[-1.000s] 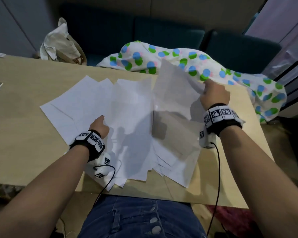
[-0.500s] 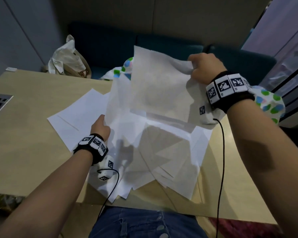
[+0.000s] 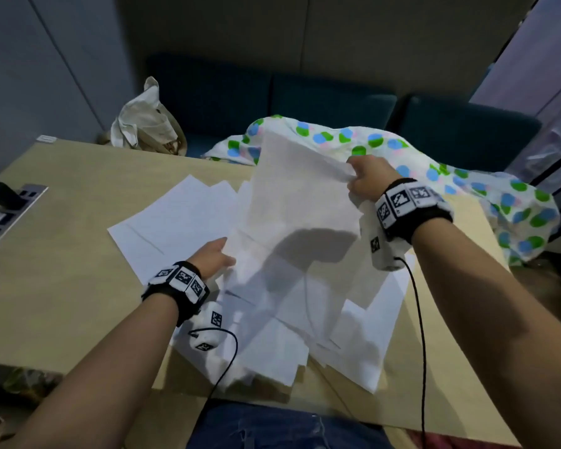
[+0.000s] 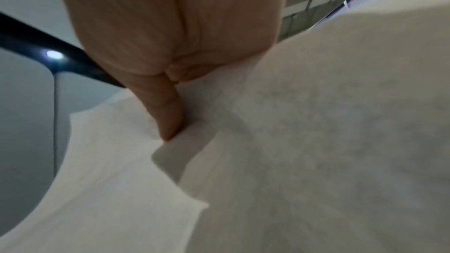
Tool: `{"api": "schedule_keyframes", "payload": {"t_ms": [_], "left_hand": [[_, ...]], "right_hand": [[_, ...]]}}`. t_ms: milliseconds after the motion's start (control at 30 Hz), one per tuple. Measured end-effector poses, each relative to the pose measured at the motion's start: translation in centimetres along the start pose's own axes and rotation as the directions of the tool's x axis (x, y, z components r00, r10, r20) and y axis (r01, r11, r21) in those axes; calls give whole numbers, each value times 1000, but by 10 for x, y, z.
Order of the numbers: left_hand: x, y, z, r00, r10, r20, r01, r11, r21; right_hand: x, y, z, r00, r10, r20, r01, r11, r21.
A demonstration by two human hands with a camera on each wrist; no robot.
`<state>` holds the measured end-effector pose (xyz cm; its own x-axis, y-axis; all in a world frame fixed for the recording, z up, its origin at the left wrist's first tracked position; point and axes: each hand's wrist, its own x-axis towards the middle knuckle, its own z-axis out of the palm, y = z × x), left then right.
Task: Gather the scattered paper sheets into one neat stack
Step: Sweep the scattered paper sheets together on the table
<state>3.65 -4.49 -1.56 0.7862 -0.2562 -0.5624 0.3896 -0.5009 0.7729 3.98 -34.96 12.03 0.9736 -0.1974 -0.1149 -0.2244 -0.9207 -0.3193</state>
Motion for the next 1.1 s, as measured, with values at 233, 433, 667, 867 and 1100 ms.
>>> {"api": "schedule_keyframes", "payload": {"t_ms": [233,433,667,867,1100], "left_hand": [[8,-39,30,990,-120,-77,120,993,-2],[-4,-58,28,992,-124,-15,123,989,-84],[4,-63,24,979,-123,-161,83,969,-233],[17,-62,25,934,-210,-290,162,970,-179],[22,-56,30,894,-333,-298,198,893,-405]], "right_hand": [[-2,18,103,990,33,140,-47,994,103],[-1,31,146,978,189,92,-199,973,117],[-14,48,166,842,456,289,-494,867,72],[-26,47,171,824,429,370,-464,886,5],[-64,24,192,810,370,456,-435,899,43]]}}
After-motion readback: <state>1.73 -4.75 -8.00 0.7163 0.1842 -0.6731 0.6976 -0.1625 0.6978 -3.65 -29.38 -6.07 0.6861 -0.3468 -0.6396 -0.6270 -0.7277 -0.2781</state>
